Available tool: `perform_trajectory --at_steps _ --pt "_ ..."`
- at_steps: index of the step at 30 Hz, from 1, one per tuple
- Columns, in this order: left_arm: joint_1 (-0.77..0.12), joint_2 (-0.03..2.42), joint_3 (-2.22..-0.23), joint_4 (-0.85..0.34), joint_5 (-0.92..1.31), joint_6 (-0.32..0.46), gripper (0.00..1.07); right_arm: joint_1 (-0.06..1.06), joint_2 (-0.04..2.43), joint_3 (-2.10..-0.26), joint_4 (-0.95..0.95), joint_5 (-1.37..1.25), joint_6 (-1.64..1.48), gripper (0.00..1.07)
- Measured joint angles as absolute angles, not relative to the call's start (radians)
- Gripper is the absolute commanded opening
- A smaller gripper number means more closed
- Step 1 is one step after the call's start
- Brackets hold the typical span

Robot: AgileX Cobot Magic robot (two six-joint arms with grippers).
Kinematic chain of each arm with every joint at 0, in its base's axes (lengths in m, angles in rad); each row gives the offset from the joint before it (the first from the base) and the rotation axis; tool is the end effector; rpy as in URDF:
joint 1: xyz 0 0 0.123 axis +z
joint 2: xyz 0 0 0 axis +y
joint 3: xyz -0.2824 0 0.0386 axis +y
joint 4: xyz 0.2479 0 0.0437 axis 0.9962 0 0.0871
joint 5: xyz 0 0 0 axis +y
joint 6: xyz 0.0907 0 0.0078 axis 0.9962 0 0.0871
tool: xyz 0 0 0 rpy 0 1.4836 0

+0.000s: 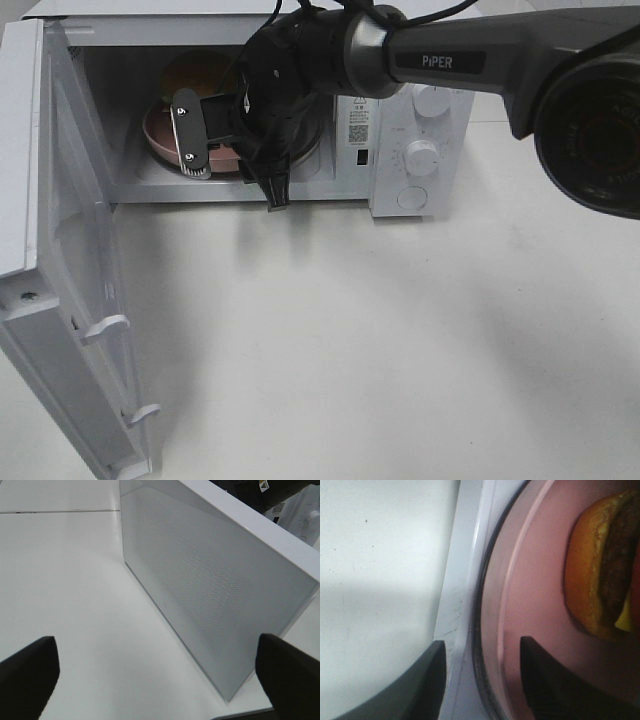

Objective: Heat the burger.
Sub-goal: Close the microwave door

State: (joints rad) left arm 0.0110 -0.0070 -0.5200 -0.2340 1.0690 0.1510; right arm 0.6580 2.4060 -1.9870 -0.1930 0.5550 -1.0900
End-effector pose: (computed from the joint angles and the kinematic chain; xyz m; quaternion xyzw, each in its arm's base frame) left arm -0.0097 -0.0186 0.2837 0.0655 0.8400 -0.0736 0.5336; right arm 0.4307 0.3212 0.1531 -0.7577 0.5557 -0.1451 0.3099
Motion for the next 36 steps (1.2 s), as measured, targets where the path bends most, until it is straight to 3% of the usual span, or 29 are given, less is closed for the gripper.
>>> perform_trajectory --at_steps 5,7,9,36 --pt "0.011 -0.007 -0.52 -0.234 1.069 0.151 1.0 0.658 2.388 -1.968 -0.187 0.548 -1.083 0.64" --pt "0.011 -0.007 -0.52 -0.234 1.069 0.151 1.0 0.658 2.351 -1.919 -0.187 0.481 -1.053 0.75" --pt "0.011 -0.007 -0.52 -0.234 1.069 0.151 1.0 0.658 2.325 -1.884 -0.185 0.445 -1.042 0.8" --pt "0.011 -0.007 -0.52 -0.234 1.069 0.151 1.0 0.658 2.035 -1.349 -0.19 0.113 -0.984 0.79"
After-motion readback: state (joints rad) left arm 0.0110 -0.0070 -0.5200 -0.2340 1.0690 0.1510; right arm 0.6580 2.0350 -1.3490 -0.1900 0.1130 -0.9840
